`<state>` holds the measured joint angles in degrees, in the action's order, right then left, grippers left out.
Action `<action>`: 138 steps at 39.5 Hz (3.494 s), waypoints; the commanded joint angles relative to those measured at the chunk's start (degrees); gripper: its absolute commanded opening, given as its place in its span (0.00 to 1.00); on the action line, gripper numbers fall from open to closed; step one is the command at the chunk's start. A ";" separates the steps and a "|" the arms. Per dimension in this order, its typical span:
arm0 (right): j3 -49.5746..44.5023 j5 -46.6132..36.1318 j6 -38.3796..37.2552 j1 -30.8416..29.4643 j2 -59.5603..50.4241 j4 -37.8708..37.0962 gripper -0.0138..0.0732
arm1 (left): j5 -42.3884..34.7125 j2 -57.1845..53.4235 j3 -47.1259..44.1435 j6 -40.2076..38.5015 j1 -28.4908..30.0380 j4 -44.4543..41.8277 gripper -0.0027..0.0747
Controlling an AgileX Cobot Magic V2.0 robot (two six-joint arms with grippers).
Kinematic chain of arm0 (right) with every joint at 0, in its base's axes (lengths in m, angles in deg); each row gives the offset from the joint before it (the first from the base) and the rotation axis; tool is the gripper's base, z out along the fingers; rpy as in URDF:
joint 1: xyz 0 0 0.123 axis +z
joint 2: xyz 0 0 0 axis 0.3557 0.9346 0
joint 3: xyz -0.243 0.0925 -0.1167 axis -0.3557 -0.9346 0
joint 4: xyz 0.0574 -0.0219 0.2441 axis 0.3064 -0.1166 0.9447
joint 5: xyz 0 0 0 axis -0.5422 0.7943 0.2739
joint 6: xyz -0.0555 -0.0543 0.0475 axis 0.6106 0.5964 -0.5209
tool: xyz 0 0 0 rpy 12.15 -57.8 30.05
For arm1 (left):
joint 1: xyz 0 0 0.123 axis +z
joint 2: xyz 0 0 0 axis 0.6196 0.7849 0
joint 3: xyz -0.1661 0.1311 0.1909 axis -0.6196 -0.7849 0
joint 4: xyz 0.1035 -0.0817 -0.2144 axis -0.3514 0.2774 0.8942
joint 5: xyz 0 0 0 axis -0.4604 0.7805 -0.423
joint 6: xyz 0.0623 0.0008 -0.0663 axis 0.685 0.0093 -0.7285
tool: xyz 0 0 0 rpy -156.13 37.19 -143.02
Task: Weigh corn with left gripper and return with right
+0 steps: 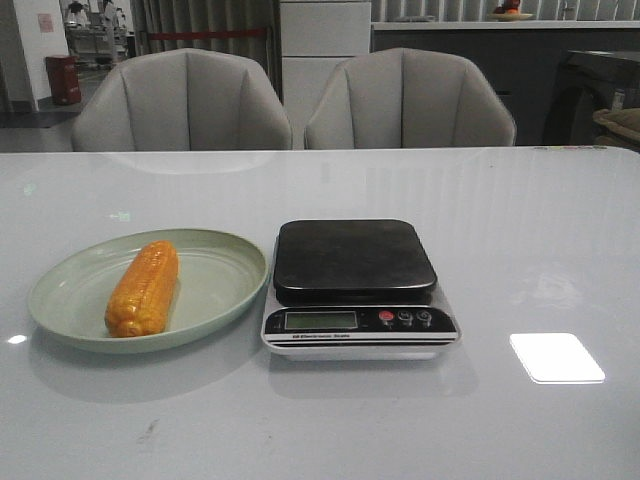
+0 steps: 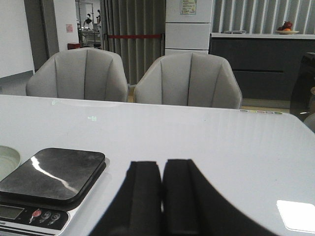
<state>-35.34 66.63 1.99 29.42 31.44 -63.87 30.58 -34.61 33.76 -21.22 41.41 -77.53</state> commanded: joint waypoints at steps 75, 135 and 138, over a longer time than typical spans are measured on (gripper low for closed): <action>-0.63 -4.26 0.24 -0.04 -1.08 -0.07 0.34 | 20.09 33.81 29.86 -0.44 -13.69 4.35 0.72; -0.63 -4.26 0.24 -0.04 -1.08 -0.07 0.34 | 21.76 99.68 60.00 0.17 -27.55 14.20 0.51; -0.63 -4.26 0.24 -0.04 -1.08 -0.07 0.34 | 22.45 99.79 61.12 1.45 -27.94 15.44 0.34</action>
<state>-35.34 66.63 1.99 29.42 31.44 -63.87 53.36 67.33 92.00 -21.02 14.23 -63.91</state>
